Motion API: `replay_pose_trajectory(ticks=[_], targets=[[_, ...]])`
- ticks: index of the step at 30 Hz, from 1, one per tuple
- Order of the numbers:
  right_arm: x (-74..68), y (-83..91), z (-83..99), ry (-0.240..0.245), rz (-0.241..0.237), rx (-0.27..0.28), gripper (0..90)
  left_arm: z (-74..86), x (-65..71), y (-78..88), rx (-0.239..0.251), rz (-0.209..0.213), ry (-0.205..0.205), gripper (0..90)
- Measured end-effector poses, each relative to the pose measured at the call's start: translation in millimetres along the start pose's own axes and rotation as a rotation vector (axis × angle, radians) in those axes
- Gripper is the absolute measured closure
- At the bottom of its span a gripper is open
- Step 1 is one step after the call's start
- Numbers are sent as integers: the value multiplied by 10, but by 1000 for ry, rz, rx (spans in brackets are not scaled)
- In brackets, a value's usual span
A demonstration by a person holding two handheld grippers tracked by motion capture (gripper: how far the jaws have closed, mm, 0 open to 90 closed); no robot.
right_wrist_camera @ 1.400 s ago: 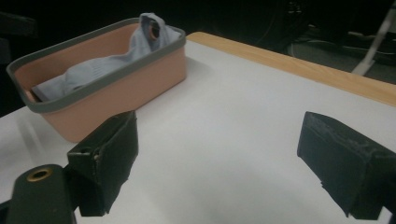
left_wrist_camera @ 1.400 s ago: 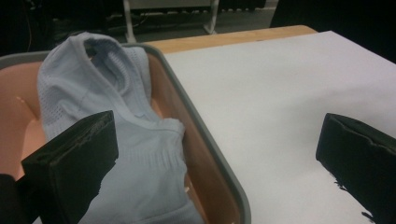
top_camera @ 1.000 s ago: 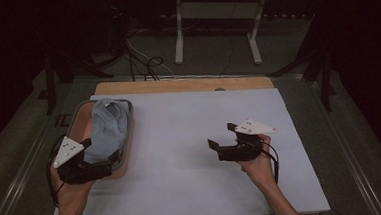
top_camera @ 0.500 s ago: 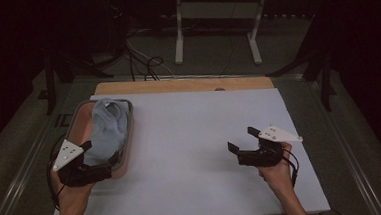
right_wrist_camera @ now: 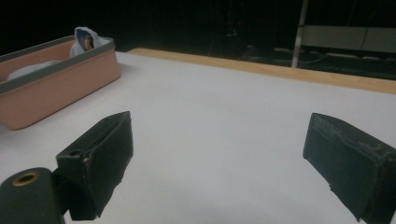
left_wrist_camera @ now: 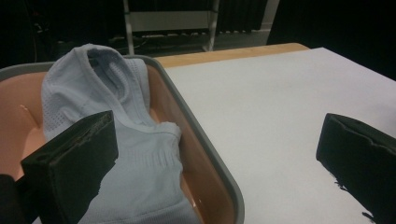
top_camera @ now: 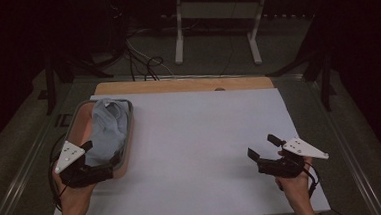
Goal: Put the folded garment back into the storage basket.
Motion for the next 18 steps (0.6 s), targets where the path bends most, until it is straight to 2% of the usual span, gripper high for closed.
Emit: replay_pose_trajectory(ticks=[5, 12, 18], targets=[[41, 37, 58, -9, 18, 8, 85, -16, 3, 3, 7, 3, -4, 2], [45, 7, 95, -4, 3, -5, 85, -8, -17, 10, 9, -1, 0, 2], [46, 10, 103, 0, 9, -1, 85, 2, -31, 3, 7, -3, 0, 1]])
Point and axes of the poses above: each handheld gripper's, and its own axes: y roughly backward along the jaws, z roughly out of its underside, x roughly to its right, the point moved 2 cm from there along -y, roughly forward along the jaws, and after that the axes turned 12 degrees about -z, right-handed, at the moved point
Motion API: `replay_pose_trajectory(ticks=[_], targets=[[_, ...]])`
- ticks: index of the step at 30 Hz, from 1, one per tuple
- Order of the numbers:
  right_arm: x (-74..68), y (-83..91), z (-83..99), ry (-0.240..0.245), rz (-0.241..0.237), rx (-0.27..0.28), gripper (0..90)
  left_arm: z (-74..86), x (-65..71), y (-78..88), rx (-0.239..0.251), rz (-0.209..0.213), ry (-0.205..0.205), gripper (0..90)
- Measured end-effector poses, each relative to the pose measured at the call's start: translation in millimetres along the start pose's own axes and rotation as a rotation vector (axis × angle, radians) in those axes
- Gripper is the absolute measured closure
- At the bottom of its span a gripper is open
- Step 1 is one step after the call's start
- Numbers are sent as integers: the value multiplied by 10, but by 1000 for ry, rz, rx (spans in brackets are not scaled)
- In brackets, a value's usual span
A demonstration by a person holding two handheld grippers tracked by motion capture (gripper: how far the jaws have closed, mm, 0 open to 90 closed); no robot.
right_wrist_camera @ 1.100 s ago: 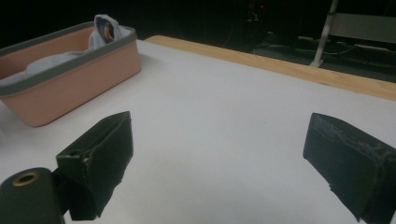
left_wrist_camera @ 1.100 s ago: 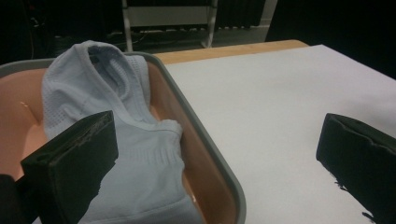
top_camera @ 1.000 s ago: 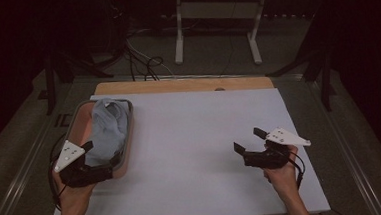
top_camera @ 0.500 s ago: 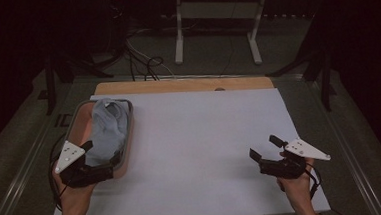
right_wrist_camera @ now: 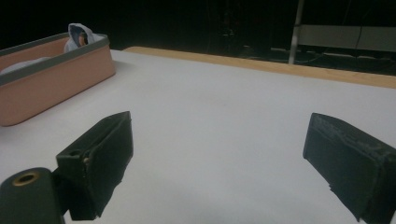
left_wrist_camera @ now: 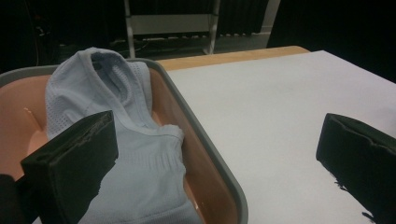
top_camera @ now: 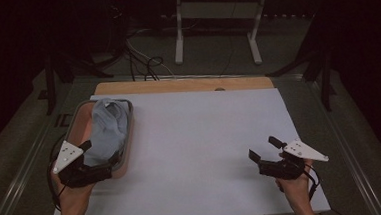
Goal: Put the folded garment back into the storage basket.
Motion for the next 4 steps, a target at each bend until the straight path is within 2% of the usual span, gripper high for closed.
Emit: replay_pose_trajectory(ticks=[4], targets=[[5, 6, 5, -3, 7, 0, 86, 6, -4, -9, -3, -3, 4, 2]])
Point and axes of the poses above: each handheld gripper's, and its own axes: y roughly backward along the jaws, z roughly out of its underside, x roughly to its right, the point moved 2 cm from there along -y, roughly forward along the jaws, and after that the axes turned 12 degrees about -z, right-handed, at the moved point
